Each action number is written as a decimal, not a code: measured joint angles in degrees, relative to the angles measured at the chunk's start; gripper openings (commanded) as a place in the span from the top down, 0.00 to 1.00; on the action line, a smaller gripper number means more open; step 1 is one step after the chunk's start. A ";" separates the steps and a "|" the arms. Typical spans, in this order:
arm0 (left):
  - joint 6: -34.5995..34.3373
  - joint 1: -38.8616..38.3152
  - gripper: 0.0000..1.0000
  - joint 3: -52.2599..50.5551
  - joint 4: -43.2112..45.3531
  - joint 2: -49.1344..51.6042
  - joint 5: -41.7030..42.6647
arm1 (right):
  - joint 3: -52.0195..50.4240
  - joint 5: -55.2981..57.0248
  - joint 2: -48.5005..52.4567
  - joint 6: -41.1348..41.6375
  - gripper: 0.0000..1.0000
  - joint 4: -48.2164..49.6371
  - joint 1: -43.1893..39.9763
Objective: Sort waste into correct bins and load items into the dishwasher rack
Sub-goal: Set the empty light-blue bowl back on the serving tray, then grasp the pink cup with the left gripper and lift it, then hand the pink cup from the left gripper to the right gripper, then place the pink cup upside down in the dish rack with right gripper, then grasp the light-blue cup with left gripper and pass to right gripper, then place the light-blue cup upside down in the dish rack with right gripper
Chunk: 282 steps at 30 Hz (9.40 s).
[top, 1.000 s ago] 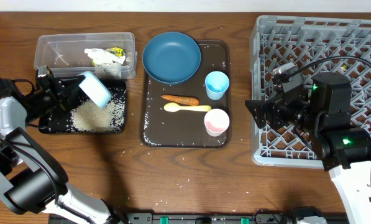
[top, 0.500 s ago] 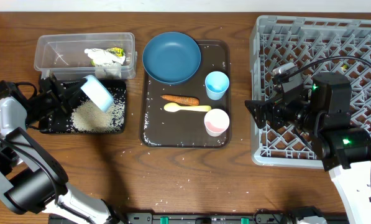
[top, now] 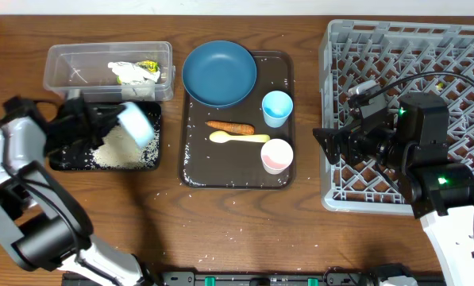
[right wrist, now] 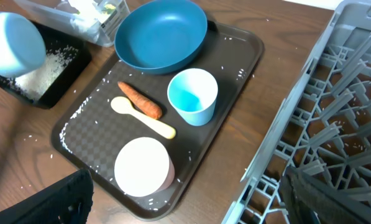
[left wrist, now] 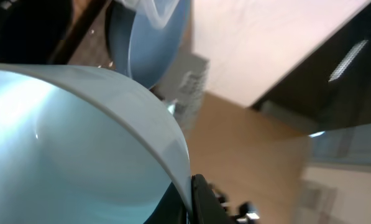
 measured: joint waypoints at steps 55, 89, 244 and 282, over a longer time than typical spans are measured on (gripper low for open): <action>-0.98 -64.92 0.39 5.97 4.20 -1.75 -67.47 | 0.00 2.86 0.00 0.02 0.02 -1.60 -0.02; -2.95 -51.47 0.94 6.21 7.19 -6.14 -42.10 | 0.00 -4.70 0.09 6.01 0.01 4.68 -3.04; -9.16 -57.11 0.94 6.67 26.60 1.95 -53.42 | 30.86 8.59 28.85 6.97 0.06 -31.78 -8.33; -9.44 -42.86 0.64 6.69 24.57 -5.60 10.88 | 30.86 -31.87 28.85 -14.91 0.44 -8.31 9.35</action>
